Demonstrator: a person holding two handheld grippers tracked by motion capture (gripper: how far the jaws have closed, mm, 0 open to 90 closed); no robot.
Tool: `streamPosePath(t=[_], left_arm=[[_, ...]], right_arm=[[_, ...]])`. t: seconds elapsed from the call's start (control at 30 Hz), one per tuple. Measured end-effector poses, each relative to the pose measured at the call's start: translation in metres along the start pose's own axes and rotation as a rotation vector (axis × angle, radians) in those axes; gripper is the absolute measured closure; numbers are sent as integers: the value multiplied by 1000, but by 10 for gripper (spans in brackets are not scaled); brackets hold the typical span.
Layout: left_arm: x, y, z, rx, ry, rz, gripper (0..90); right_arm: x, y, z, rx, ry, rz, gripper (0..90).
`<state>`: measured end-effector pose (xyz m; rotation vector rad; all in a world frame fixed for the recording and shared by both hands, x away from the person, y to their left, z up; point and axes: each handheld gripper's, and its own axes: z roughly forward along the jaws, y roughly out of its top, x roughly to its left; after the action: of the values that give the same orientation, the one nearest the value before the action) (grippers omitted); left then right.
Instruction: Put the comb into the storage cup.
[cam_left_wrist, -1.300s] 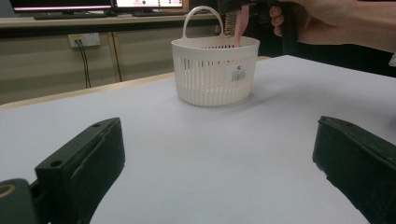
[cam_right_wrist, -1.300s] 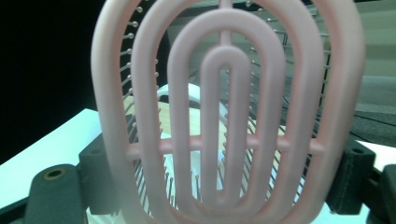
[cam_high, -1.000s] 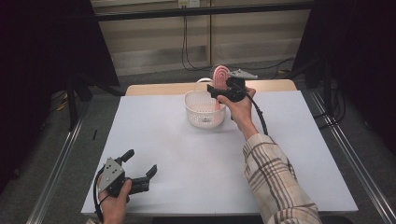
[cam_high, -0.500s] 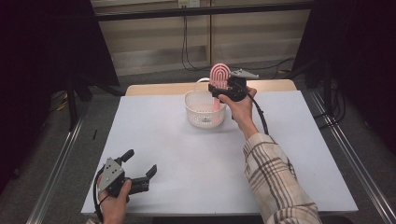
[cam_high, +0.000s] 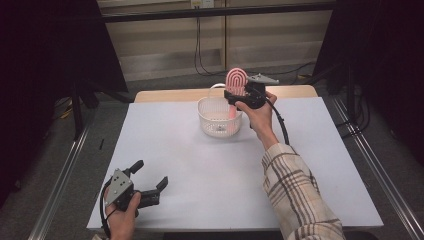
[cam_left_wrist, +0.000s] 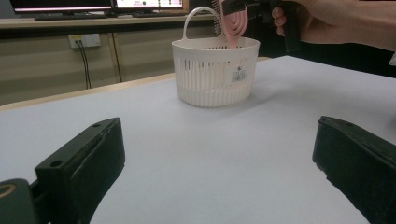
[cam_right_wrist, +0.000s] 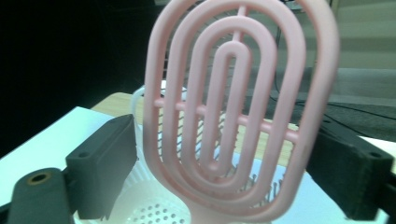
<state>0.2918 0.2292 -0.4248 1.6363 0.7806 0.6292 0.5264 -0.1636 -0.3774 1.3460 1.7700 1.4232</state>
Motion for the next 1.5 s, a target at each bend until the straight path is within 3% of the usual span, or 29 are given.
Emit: streamPosePath(t=[0.6, 1.0, 1.27, 1.5], left_arm=[[0, 0, 0, -3, 2, 0, 25], [0, 1, 0, 0, 7, 6, 24], [1, 1, 0, -9, 11, -6, 24], [2, 2, 1, -15, 10, -10, 24]], right_arm=[[-1, -1, -12, -30, -13, -9, 36], [1, -2, -22, -51, -16, -51, 21], [2, -4, -28, -59, -20, -53, 20], [1, -4, -40, -81, -47, -86, 14]])
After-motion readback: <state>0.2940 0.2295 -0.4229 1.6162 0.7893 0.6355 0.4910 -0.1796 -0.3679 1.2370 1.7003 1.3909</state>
